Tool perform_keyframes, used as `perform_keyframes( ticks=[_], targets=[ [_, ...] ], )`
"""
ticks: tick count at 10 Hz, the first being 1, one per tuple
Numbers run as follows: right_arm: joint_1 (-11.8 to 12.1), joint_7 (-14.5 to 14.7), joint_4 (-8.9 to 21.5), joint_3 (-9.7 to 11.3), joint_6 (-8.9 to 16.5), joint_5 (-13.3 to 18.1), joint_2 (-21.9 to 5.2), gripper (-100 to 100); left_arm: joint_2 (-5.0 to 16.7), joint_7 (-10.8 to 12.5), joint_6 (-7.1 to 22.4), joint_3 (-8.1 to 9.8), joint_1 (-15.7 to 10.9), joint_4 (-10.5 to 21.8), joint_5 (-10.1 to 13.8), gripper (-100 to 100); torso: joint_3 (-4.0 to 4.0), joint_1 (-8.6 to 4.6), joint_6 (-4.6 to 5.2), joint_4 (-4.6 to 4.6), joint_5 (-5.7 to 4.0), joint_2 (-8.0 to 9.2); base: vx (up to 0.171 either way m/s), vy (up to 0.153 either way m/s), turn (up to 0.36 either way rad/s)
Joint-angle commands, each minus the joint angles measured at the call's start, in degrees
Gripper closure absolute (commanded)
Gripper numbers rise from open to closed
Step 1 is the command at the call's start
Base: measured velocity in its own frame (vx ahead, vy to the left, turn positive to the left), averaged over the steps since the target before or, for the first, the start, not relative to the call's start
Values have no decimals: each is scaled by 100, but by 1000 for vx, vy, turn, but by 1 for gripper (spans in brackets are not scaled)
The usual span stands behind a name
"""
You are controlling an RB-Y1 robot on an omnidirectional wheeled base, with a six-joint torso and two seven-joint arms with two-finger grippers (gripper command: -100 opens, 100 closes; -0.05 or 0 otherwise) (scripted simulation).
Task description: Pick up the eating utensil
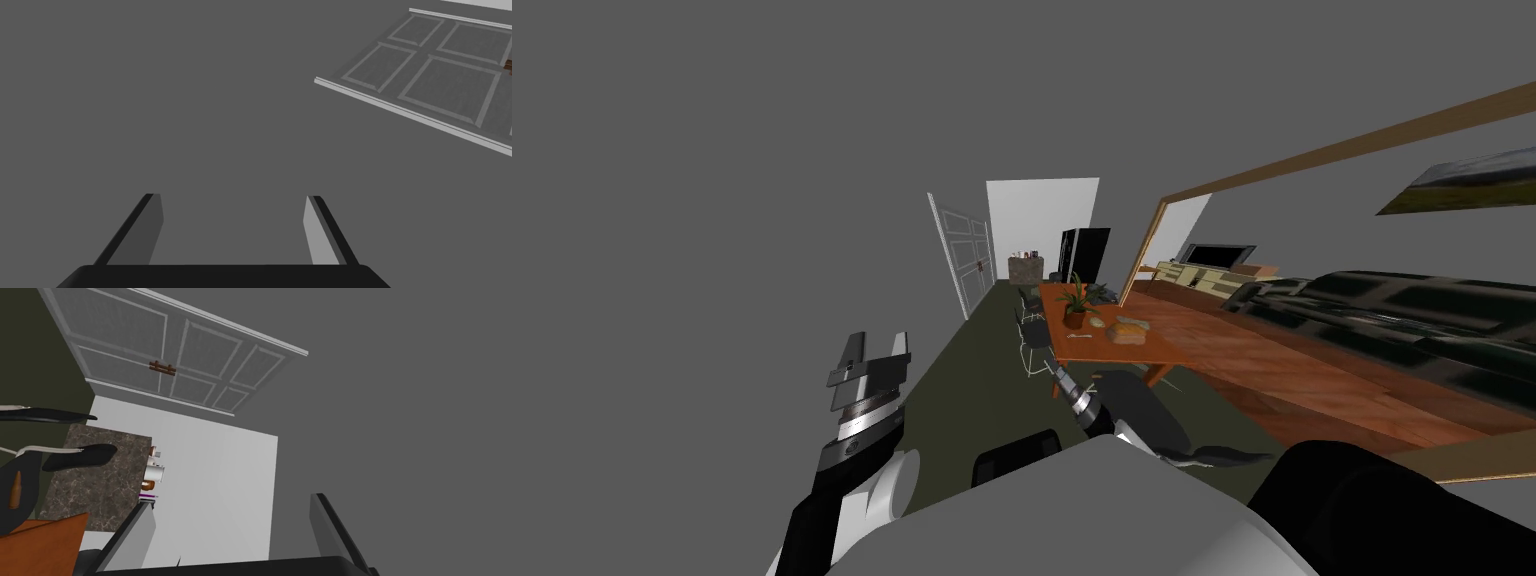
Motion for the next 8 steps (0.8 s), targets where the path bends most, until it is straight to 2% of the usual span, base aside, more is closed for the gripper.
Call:
perform_keyframes(
  ticks=[1, 2, 3, 4, 5, 6, 7, 8],
  targets=[
    [47, 53, 286, 163, -46, 218, -179, -100, 0, 0, 0, 0, 0, 0, 0, 0, 0, 0, 0, 0, 0, 0, -39, 26, 219],
    [76, 81, 569, 323, -19, 414, -325, -100, 0, 0, 0, -1, -1, 0, 0, 0, 1, 4, -4, -1, 0, 3, -72, 38, 302],
    [76, 81, 718, 323, -19, 428, -385, -100, 0, 0, 0, -1, -1, 0, 0, 0, 6, 6, -3, 2, 1, 12, -59, 48, 107],
    [99, 116, 866, 487, 13, 639, -594, -100, 0, 0, 0, 0, 0, 0, 0, 0, 6, 10, 1, 2, 2, 12, -56, 66, 219],
    [99, 116, 1054, 487, 13, 639, -600, -100, 0, 0, 0, -1, -1, 0, 0, 0, 6, 15, -3, 2, 3, 11, -35, 42, 96],
    [117, 158, 1262, 654, 48, 849, -820, -100, 0, 0, 0, 0, 0, 0, 0, 0, 3, 8, 1, 1, 2, 5, -24, 42, 191],
    [117, 158, 1401, 654, 48, 849, -820, -100, 0, 0, 0, -1, -1, 0, 0, 0, 0, 6, -2, 0, 2, 1, -18, 29, 102],
    [130, 207, 1636, 822, 88, 1056, -1046, -100, 0, 0, 0, 0, 0, 0, 0, 0, -1, 2, 1, -1, 1, -1, -28, 34, 242]
  ],
)
